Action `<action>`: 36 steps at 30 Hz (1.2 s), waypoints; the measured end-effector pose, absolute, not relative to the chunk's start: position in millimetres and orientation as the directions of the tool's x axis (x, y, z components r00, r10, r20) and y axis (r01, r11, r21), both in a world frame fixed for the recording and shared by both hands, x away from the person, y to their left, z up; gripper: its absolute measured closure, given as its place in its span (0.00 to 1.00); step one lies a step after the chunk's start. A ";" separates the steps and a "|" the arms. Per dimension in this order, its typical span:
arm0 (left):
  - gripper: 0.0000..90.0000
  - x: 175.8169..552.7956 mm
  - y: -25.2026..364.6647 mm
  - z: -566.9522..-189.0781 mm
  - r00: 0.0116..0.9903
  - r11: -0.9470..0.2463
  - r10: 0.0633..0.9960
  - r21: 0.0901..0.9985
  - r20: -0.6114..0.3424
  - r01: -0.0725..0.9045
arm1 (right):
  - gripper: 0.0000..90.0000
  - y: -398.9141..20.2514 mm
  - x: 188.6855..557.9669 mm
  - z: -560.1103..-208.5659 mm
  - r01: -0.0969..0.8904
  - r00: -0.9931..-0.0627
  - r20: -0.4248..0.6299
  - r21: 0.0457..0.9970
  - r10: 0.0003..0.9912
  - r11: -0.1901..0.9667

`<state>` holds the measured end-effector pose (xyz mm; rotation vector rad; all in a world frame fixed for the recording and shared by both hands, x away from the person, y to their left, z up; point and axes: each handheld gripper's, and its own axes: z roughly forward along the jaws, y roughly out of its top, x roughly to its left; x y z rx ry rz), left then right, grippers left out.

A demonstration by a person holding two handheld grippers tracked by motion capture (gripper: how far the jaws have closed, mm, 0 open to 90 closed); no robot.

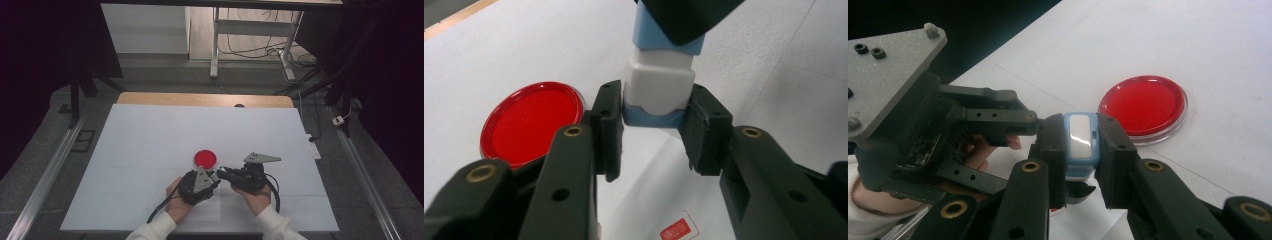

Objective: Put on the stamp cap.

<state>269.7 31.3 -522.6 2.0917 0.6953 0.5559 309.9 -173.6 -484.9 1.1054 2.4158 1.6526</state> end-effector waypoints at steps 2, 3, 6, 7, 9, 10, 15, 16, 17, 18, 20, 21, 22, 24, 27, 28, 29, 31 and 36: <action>0.67 270.4 32.0 -522.5 0.748 -0.490 0.651 0.825 0.131 0.281 | 0.84 -173.7 309.9 -485.1 0.535 -0.752 0.359 0.823 0.553 0.192; 0.66 270.8 32.2 -522.7 0.748 -0.488 0.651 0.825 0.128 0.284 | 0.84 -174.1 309.9 -485.0 0.532 -0.752 0.358 0.826 0.553 0.189; 0.61 272.4 33.0 -523.2 0.746 -0.478 0.657 0.824 0.106 0.303 | 0.84 -175.5 310.1 -484.2 0.525 -0.753 0.350 0.830 0.557 0.188; 0.59 272.9 33.3 -523.3 0.748 -0.476 0.656 0.824 0.098 0.309 | 0.84 -176.0 310.2 -484.4 0.521 -0.753 0.346 0.833 0.560 0.187; 0.56 273.5 33.7 -523.5 0.753 -0.477 0.652 0.820 0.088 0.317 | 0.84 -176.9 310.7 -484.7 0.519 -0.752 0.343 0.834 0.563 0.185; 0.55 273.8 33.8 -523.7 0.754 -0.478 0.652 0.818 0.085 0.321 | 0.84 -177.2 311.0 -485.0 0.519 -0.751 0.344 0.835 0.564 0.182; 0.48 274.2 34.6 -523.8 0.755 -0.477 0.652 0.813 0.072 0.335 | 0.84 -178.2 312.0 -485.8 0.514 -0.754 0.341 0.839 0.562 0.180; 0.47 274.2 35.3 -523.6 0.755 -0.479 0.653 0.809 0.068 0.341 | 0.84 -178.5 312.0 -485.8 0.513 -0.755 0.340 0.839 0.561 0.182; 0.47 274.2 36.1 -523.3 0.755 -0.476 0.653 0.807 0.058 0.350 | 0.84 -178.6 311.9 -485.8 0.512 -0.755 0.339 0.839 0.561 0.182; 0.45 274.3 37.4 -522.6 0.755 -0.478 0.654 0.801 0.051 0.360 | 0.84 -178.6 311.8 -485.8 0.509 -0.756 0.337 0.841 0.561 0.182; 0.44 273.4 41.4 -521.0 0.754 -0.474 0.656 0.797 0.036 0.374 | 0.84 -179.0 311.7 -485.6 0.504 -0.759 0.330 0.844 0.561 0.185; 0.43 272.5 44.2 -519.8 0.752 -0.473 0.659 0.794 0.032 0.381 | 0.84 -179.1 311.7 -485.6 0.501 -0.761 0.328 0.845 0.560 0.186; 0.43 271.3 47.7 -518.7 0.754 -0.472 0.656 0.792 0.023 0.387 | 0.84 -179.2 311.8 -485.5 0.497 -0.763 0.324 0.847 0.559 0.187; 0.42 268.1 56.3 -516.4 0.754 -0.477 0.656 0.785 0.019 0.396 | 0.84 -179.6 311.6 -485.3 0.492 -0.764 0.318 0.850 0.561 0.189; 0.42 262.6 72.7 -513.8 0.750 -0.478 0.661 0.775 0.008 0.413 | 0.84 -179.8 311.6 -485.3 0.482 -0.768 0.305 0.855 0.563 0.194; 0.42 260.8 79.0 -512.8 0.746 -0.473 0.666 0.774 0.002 0.420 | 0.84 -179.9 311.6 -485.3 0.477 -0.770 0.300 0.856 0.563 0.197; 0.42 259.2 85.7 -511.8 0.744 -0.465 0.668 0.775 -0.010 0.428 | 0.84 -179.8 311.4 -485.3 0.472 -0.772 0.293 0.859 0.564 0.200; 0.42 255.8 98.8 -509.8 0.732 -0.449 0.681 0.778 -0.020 0.439 | 0.84 -179.7 311.4 -485.3 0.460 -0.777 0.278 0.863 0.565 0.208; 0.42 248.7 130.9 -508.2 0.699 -0.394 0.713 0.793 -0.056 0.465 | 0.84 -179.7 311.0 -484.9 0.436 -0.785 0.245 0.871 0.569 0.226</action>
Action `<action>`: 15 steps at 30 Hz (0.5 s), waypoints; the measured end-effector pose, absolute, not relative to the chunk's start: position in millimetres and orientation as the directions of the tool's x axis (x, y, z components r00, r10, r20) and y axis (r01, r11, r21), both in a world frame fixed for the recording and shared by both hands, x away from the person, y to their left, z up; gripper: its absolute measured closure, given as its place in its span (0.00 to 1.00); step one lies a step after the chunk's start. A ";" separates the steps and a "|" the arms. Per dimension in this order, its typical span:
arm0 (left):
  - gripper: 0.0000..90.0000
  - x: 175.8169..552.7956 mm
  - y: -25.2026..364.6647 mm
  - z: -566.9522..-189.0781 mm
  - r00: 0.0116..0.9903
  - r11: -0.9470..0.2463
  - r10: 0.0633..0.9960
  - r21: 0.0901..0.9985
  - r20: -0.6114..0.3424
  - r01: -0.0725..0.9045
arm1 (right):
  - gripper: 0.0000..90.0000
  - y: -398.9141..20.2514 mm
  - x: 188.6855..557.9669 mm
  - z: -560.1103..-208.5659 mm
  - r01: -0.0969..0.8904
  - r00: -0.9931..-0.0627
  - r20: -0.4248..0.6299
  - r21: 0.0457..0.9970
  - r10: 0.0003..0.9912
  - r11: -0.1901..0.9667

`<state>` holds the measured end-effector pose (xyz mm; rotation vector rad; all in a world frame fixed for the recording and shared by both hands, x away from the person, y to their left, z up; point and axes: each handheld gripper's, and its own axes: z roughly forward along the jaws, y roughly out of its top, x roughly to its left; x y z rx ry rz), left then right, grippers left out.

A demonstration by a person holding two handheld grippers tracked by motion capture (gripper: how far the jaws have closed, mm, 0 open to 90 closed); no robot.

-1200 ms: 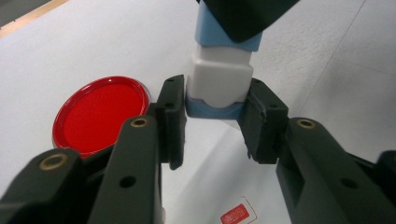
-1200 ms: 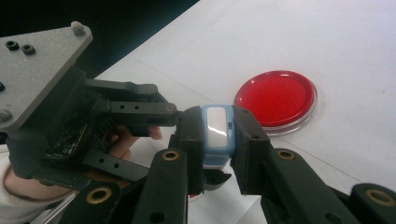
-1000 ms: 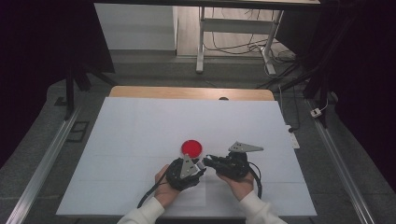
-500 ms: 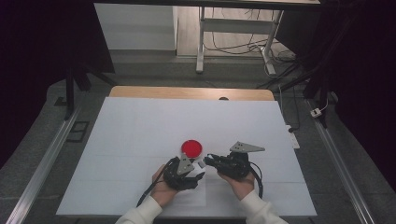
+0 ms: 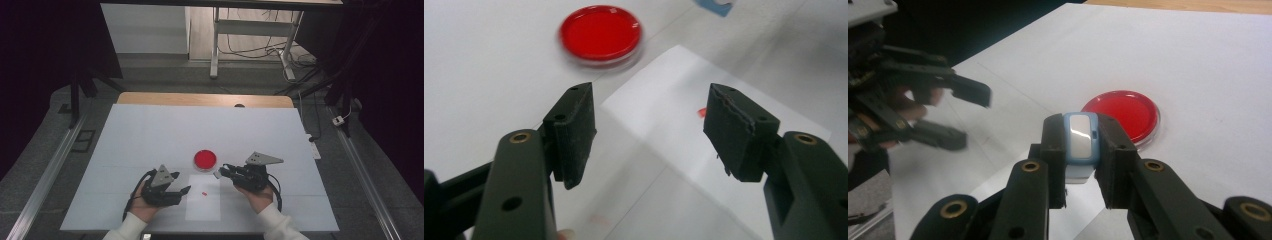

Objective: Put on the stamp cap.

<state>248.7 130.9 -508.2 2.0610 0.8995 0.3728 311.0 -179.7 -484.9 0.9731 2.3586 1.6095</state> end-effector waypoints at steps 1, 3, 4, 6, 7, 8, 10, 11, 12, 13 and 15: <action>0.42 247.4 136.5 -508.3 0.693 -0.386 0.719 0.795 -0.060 0.469 | 0.84 -179.8 311.2 -485.0 0.433 -0.785 0.241 0.872 0.570 0.228; 0.42 245.0 146.7 -508.4 0.683 -0.377 0.728 0.796 -0.060 0.472 | 0.84 -180.1 312.1 -485.6 0.432 -0.785 0.237 0.872 0.573 0.230; 0.42 243.7 151.2 -508.3 0.678 -0.371 0.732 0.798 -0.063 0.474 | 0.84 -180.0 312.5 -485.8 0.432 -0.784 0.236 0.872 0.574 0.231; 0.42 240.8 159.5 -508.0 0.672 -0.361 0.738 0.802 -0.066 0.475 | 0.84 -180.4 313.2 -486.2 0.423 -0.785 0.219 0.874 0.580 0.241; 0.42 239.2 163.3 -507.9 0.669 -0.358 0.740 0.803 -0.066 0.476 | 0.84 -180.9 313.6 -486.4 0.417 -0.785 0.212 0.875 0.582 0.245; 0.42 237.7 166.7 -508.0 0.665 -0.354 0.744 0.806 -0.065 0.475 | 0.84 -181.6 314.0 -486.5 0.416 -0.785 0.211 0.876 0.582 0.245; 0.42 234.6 173.5 -507.9 0.660 -0.349 0.748 0.807 -0.067 0.476 | 0.84 -182.7 314.7 -486.5 0.412 -0.785 0.205 0.878 0.585 0.245; 0.42 233.1 176.9 -507.7 0.658 -0.347 0.750 0.808 -0.064 0.475 | 0.84 -183.1 314.9 -486.5 0.409 -0.785 0.200 0.879 0.587 0.247; 0.42 231.6 180.0 -507.8 0.654 -0.346 0.754 0.809 -0.061 0.475 | 0.84 -183.5 315.1 -486.4 0.405 -0.786 0.195 0.880 0.587 0.249; 0.42 230.2 183.2 -507.9 0.654 -0.347 0.754 0.810 -0.058 0.473 | 0.84 -183.8 315.3 -486.3 0.402 -0.786 0.192 0.881 0.587 0.251; 0.43 227.5 188.6 -509.0 0.647 -0.347 0.761 0.810 -0.052 0.473 | 0.84 -184.5 315.7 -486.1 0.396 -0.788 0.186 0.883 0.587 0.253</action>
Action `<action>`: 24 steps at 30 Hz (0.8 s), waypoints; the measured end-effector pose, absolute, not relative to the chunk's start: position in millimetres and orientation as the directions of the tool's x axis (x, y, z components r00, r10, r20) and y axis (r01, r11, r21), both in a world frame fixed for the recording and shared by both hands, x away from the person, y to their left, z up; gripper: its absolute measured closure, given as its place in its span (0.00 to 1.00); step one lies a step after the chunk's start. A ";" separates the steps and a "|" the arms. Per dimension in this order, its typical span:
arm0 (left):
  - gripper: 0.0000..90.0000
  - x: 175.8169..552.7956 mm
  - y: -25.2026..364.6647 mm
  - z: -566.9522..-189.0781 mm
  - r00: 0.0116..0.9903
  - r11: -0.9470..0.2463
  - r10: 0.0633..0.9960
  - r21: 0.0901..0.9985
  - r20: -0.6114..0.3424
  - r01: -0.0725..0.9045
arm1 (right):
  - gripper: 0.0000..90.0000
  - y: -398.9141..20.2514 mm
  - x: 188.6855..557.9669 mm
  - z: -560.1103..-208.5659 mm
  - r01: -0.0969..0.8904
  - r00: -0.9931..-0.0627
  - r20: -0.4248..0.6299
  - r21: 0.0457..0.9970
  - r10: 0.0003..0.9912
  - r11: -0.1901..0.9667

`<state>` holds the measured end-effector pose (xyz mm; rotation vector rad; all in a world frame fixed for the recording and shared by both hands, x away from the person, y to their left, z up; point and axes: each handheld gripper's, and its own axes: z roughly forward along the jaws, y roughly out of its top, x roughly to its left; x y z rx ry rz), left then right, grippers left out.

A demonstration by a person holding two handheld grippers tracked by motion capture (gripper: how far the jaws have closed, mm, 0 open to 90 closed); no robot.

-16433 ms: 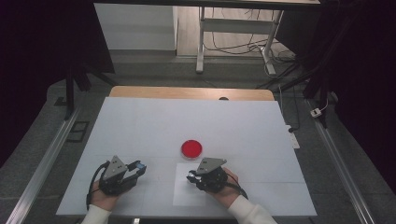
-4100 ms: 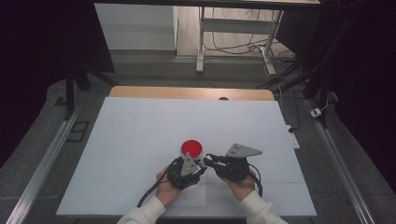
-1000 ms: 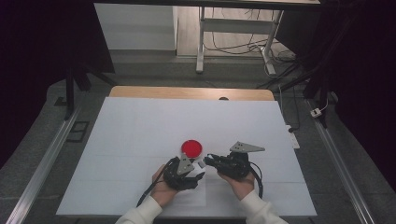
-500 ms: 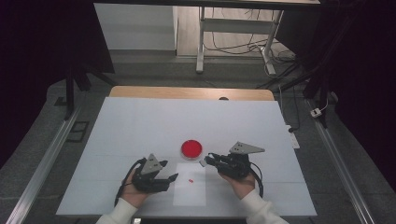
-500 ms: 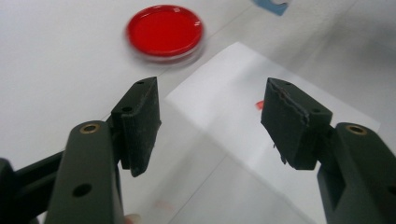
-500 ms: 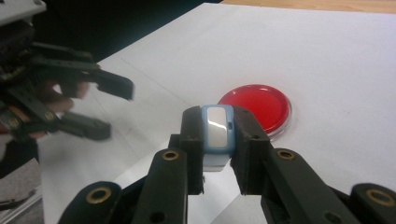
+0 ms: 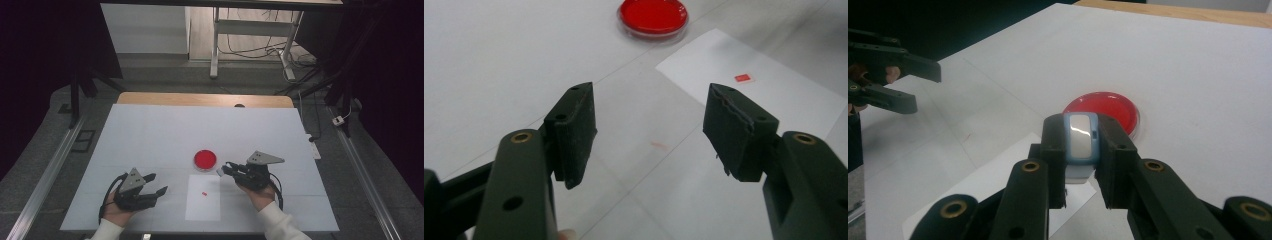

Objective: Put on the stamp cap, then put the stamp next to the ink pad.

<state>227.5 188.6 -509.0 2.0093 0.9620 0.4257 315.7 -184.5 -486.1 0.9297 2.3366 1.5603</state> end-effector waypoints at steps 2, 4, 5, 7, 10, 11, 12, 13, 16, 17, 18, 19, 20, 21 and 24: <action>0.43 225.7 193.1 -510.4 0.640 -0.349 0.767 0.806 -0.047 0.477 | 0.84 -185.2 316.0 -485.6 0.387 -0.788 0.174 0.886 0.590 0.256; 0.43 225.0 197.0 -511.6 0.633 -0.342 0.772 0.806 -0.052 0.483 | 0.84 -185.8 316.0 -484.7 0.381 -0.789 0.166 0.888 0.592 0.258; 0.43 225.0 198.3 -512.0 0.631 -0.339 0.774 0.805 -0.055 0.486 | 0.84 -185.9 316.1 -484.4 0.376 -0.789 0.160 0.890 0.592 0.260; 0.43 225.7 199.5 -512.7 0.626 -0.334 0.778 0.804 -0.060 0.491 | 0.84 -185.6 316.2 -483.6 0.363 -0.792 0.145 0.893 0.593 0.267; 0.43 226.9 200.2 -513.3 0.621 -0.324 0.780 0.802 -0.073 0.501 | 0.84 -184.7 316.5 -482.5 0.349 -0.795 0.126 0.895 0.593 0.278; 0.43 226.9 199.9 -513.5 0.622 -0.325 0.780 0.801 -0.073 0.502 | 0.84 -184.2 316.7 -482.0 0.344 -0.796 0.119 0.896 0.594 0.282; 0.43 226.9 199.7 -513.6 0.623 -0.329 0.779 0.800 -0.071 0.502 | 0.84 -183.8 316.7 -481.4 0.340 -0.796 0.112 0.896 0.595 0.285; 0.43 226.9 199.4 -513.9 0.623 -0.329 0.779 0.799 -0.072 0.503 | 0.84 -183.4 316.8 -480.6 0.335 -0.796 0.106 0.897 0.596 0.288; 0.43 227.0 198.3 -514.7 0.624 -0.335 0.778 0.795 -0.070 0.506 | 0.84 -182.5 317.5 -478.7 0.322 -0.796 0.087 0.899 0.599 0.297; 0.43 227.1 198.1 -514.5 0.623 -0.335 0.779 0.795 -0.068 0.506 | 0.84 -182.2 318.0 -478.2 0.319 -0.795 0.082 0.899 0.600 0.299; 0.43 227.3 198.1 -514.3 0.624 -0.333 0.778 0.795 -0.071 0.506 | 0.84 -182.0 318.8 -477.5 0.315 -0.796 0.076 0.899 0.601 0.303; 0.43 227.5 198.0 -514.2 0.624 -0.333 0.778 0.796 -0.072 0.506 | 0.84 -181.4 319.7 -476.9 0.311 -0.795 0.071 0.900 0.603 0.305; 0.42 227.7 198.2 -514.2 0.624 -0.334 0.778 0.796 -0.070 0.505 | 0.84 -180.9 320.8 -476.1 0.308 -0.794 0.063 0.899 0.605 0.310; 0.42 227.9 198.5 -514.2 0.623 -0.333 0.779 0.796 -0.071 0.506 | 0.84 -180.2 322.2 -475.5 0.305 -0.792 0.058 0.900 0.608 0.311; 0.42 228.1 198.8 -515.2 0.621 -0.331 0.781 0.794 -0.074 0.511 | 0.84 -178.7 327.5 -473.7 0.301 -0.788 0.044 0.897 0.614 0.322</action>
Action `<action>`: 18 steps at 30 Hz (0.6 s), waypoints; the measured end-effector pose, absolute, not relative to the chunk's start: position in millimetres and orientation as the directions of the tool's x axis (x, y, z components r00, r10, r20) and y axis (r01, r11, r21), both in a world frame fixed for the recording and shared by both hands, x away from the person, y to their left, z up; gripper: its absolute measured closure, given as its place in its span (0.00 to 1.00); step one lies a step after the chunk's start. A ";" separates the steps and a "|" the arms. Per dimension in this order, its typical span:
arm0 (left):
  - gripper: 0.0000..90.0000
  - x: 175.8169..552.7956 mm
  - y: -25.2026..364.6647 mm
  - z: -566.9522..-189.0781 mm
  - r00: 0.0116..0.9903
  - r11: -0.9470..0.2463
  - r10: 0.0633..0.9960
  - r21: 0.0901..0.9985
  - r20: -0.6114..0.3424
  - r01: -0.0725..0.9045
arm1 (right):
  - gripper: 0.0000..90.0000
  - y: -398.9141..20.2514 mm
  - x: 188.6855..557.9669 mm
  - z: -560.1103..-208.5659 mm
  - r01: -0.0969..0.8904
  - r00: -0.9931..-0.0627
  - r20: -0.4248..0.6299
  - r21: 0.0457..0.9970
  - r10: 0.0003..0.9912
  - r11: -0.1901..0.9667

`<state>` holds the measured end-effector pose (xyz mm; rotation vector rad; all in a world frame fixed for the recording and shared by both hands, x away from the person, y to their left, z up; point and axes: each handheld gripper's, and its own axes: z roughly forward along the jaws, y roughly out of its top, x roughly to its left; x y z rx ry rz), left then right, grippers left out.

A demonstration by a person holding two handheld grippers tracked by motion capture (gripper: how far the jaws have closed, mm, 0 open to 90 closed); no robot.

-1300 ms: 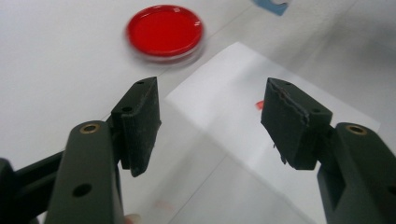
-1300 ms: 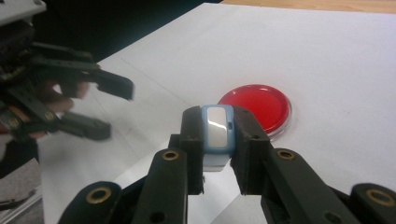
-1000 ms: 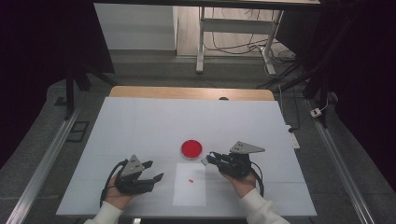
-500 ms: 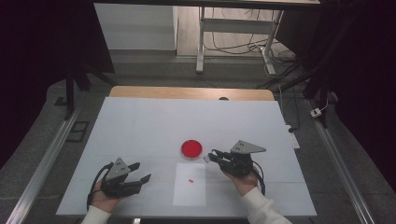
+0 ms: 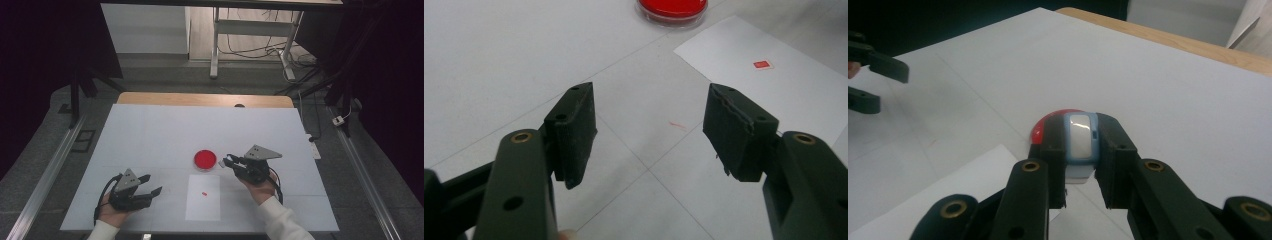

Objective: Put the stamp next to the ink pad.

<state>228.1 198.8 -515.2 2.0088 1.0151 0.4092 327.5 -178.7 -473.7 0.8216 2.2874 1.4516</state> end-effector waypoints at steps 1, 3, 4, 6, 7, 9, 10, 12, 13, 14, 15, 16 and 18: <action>0.42 228.2 198.7 -515.5 0.621 -0.331 0.781 0.793 -0.074 0.511 | 0.84 -178.1 329.6 -473.5 0.301 -0.785 0.041 0.897 0.618 0.323; 0.42 228.2 198.5 -515.6 0.623 -0.335 0.779 0.791 -0.073 0.512 | 0.84 -177.1 333.9 -473.3 0.306 -0.780 0.038 0.893 0.624 0.329; 0.42 228.2 198.4 -515.7 0.623 -0.336 0.779 0.791 -0.072 0.512 | 0.84 -176.4 336.5 -473.4 0.310 -0.778 0.037 0.891 0.627 0.333; 0.42 228.4 198.3 -516.0 0.624 -0.336 0.778 0.790 -0.073 0.512 | 0.84 -174.9 340.9 -473.4 0.314 -0.774 0.037 0.890 0.632 0.332; 0.42 228.6 198.3 -516.3 0.622 -0.336 0.779 0.790 -0.073 0.513 | 0.84 -174.2 343.1 -473.2 0.314 -0.774 0.034 0.888 0.632 0.337; 0.42 229.1 198.5 -516.8 0.623 -0.338 0.779 0.787 -0.075 0.517 | 0.84 -172.6 346.8 -473.3 0.312 -0.774 0.025 0.884 0.632 0.348; 0.42 229.3 198.4 -517.2 0.622 -0.338 0.779 0.786 -0.076 0.518 | 0.84 -171.7 348.4 -473.5 0.310 -0.774 0.022 0.884 0.633 0.349; 0.42 229.5 198.3 -517.5 0.622 -0.338 0.779 0.784 -0.077 0.521 | 0.84 -170.8 351.1 -473.7 0.316 -0.773 0.020 0.879 0.634 0.358; 0.42 229.4 198.3 -517.6 0.622 -0.340 0.779 0.784 -0.076 0.520 | 0.84 -170.4 351.9 -474.2 0.319 -0.773 0.022 0.877 0.634 0.359; 0.42 229.3 198.3 -517.7 0.622 -0.339 0.780 0.783 -0.076 0.521 | 0.84 -170.0 352.6 -474.8 0.319 -0.774 0.020 0.876 0.633 0.362; 0.42 229.3 198.3 -517.8 0.621 -0.339 0.780 0.783 -0.076 0.522 | 0.84 -169.6 353.1 -475.2 0.321 -0.774 0.020 0.874 0.632 0.366; 0.42 229.2 198.4 -517.8 0.621 -0.339 0.780 0.782 -0.076 0.522 | 0.84 -168.9 353.5 -475.8 0.320 -0.775 0.019 0.874 0.631 0.367; 0.42 229.0 198.5 -517.9 0.621 -0.341 0.780 0.781 -0.076 0.523 | 0.84 -167.6 354.1 -475.6 0.320 -0.779 0.015 0.869 0.627 0.377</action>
